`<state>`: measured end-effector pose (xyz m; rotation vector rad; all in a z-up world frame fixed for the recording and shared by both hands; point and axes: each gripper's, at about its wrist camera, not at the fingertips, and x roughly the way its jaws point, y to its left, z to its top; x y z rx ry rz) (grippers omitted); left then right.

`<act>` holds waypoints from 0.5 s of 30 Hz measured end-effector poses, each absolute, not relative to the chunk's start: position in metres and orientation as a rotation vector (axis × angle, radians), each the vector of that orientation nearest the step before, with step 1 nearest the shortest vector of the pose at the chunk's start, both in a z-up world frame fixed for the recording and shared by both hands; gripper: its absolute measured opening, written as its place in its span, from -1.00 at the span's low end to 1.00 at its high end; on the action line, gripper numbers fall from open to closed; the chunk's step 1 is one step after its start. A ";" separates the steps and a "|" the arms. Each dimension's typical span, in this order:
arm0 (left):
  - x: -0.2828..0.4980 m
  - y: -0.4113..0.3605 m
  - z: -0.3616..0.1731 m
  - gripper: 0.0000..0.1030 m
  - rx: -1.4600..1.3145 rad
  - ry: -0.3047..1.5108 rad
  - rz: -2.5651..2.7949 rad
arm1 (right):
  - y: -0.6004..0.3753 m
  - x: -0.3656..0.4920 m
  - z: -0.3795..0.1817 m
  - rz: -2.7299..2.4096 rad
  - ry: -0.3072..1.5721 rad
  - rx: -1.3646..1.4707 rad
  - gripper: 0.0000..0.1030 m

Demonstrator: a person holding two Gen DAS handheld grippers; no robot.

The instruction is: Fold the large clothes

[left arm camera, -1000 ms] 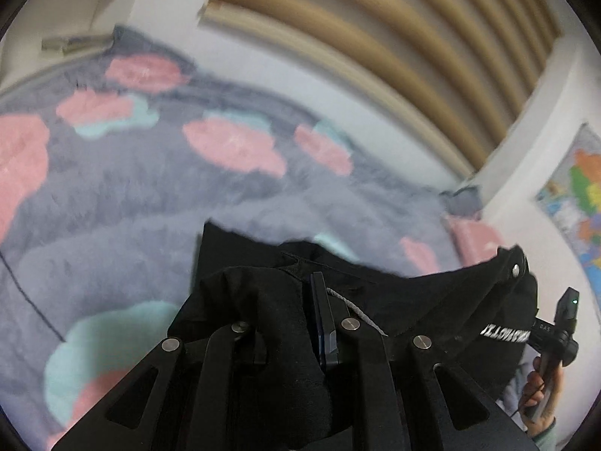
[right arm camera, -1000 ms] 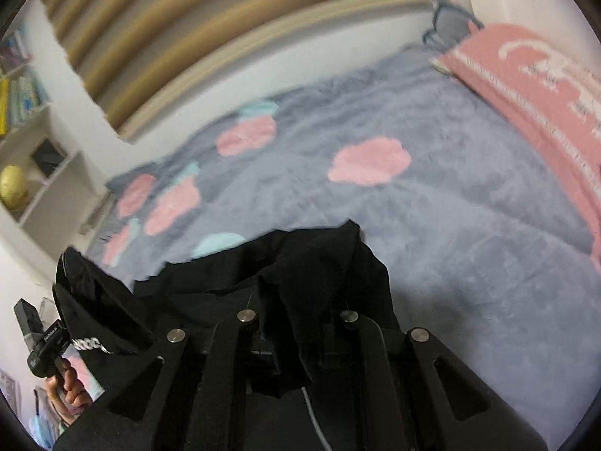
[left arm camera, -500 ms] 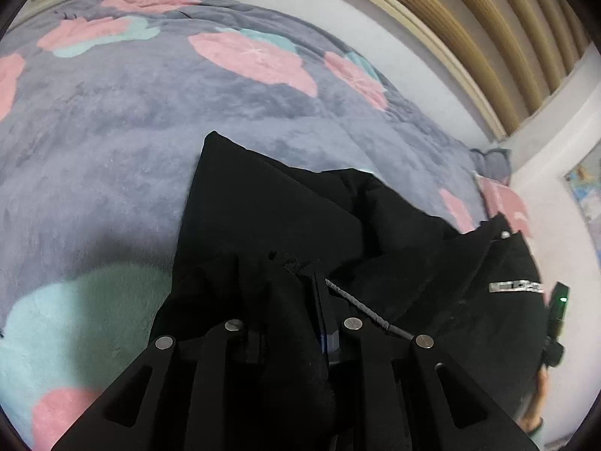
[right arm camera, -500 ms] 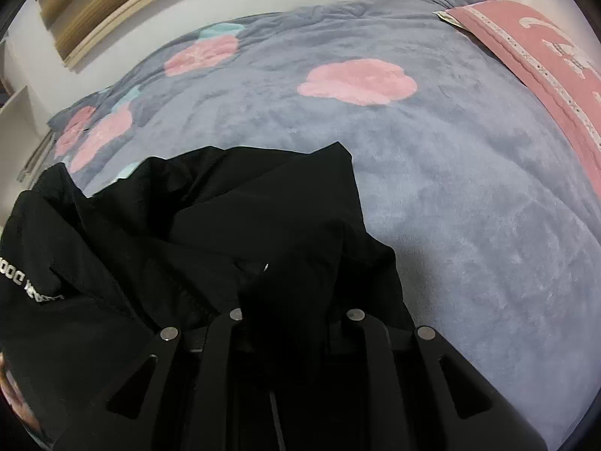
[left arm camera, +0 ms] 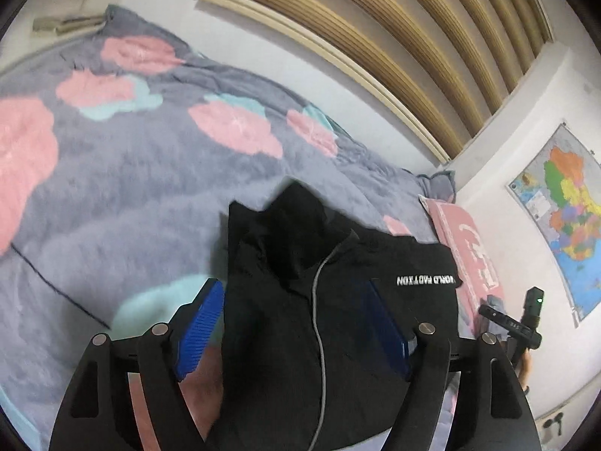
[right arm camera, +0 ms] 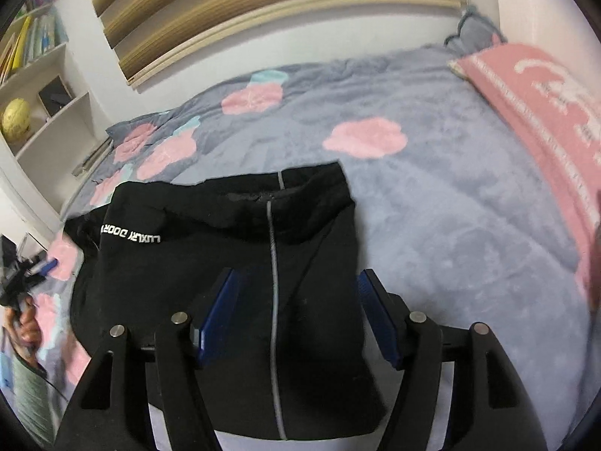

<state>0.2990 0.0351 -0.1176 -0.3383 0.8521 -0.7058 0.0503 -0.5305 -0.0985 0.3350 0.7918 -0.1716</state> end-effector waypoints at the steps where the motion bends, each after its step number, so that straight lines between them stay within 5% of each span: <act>1: 0.303 0.031 -0.118 0.52 -0.328 0.852 -0.693 | -0.530 0.054 -0.099 -0.186 0.791 0.313 0.35; 13: 0.382 -0.017 -0.174 0.52 -0.292 0.987 -0.703 | -0.563 0.119 -0.133 -0.149 0.762 0.299 0.35; 15: 0.393 -0.024 -0.183 0.52 -0.315 1.037 -0.743 | -0.569 0.130 -0.139 -0.116 0.774 0.304 0.51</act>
